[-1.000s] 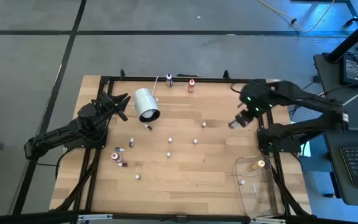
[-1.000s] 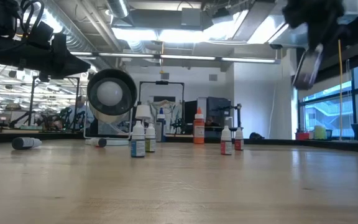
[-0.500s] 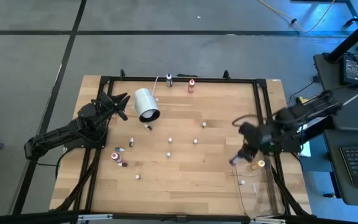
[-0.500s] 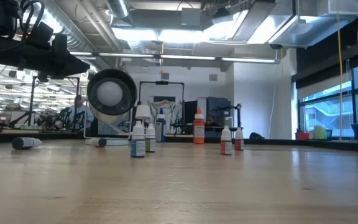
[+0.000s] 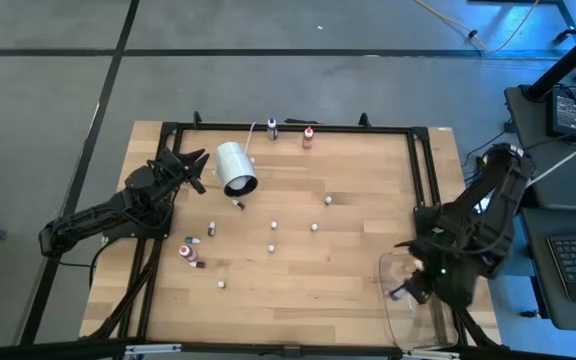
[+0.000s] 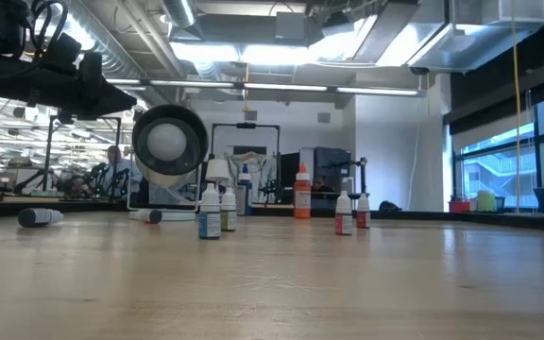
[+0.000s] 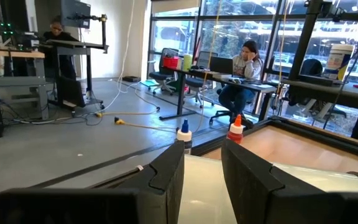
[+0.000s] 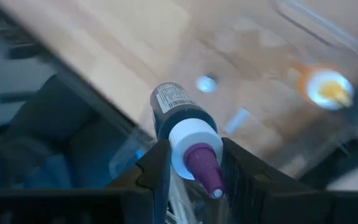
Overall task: Pick & Place food coloring
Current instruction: Put the large purple food coloring bottle into the transparent bin
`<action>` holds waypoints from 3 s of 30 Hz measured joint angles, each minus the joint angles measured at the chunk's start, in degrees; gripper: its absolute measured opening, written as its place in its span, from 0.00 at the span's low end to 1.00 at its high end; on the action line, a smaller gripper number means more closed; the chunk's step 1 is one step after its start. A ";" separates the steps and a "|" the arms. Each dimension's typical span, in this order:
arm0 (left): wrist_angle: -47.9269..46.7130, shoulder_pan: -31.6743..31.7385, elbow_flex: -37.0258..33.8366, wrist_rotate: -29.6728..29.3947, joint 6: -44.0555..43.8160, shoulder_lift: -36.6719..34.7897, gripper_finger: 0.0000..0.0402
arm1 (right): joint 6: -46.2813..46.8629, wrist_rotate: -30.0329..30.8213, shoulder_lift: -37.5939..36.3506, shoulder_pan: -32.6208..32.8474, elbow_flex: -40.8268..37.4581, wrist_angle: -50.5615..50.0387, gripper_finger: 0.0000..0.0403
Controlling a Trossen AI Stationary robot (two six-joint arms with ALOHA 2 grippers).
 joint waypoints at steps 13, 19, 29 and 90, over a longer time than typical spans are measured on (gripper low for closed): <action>0.01 0.00 -0.01 0.01 0.00 0.02 0.26 | 19.49 -8.13 9.11 7.78 0.00 -8.55 0.32; 0.00 0.00 0.00 0.03 -0.02 0.00 0.26 | 20.36 -8.46 12.76 7.78 0.00 -10.01 0.32; -0.01 0.00 0.00 0.03 -0.02 0.00 0.26 | 20.39 -7.98 17.13 7.70 0.00 -11.86 0.33; 0.01 0.00 0.00 0.05 -0.48 0.02 0.26 | 19.88 -10.95 21.95 6.73 -0.02 -10.96 0.39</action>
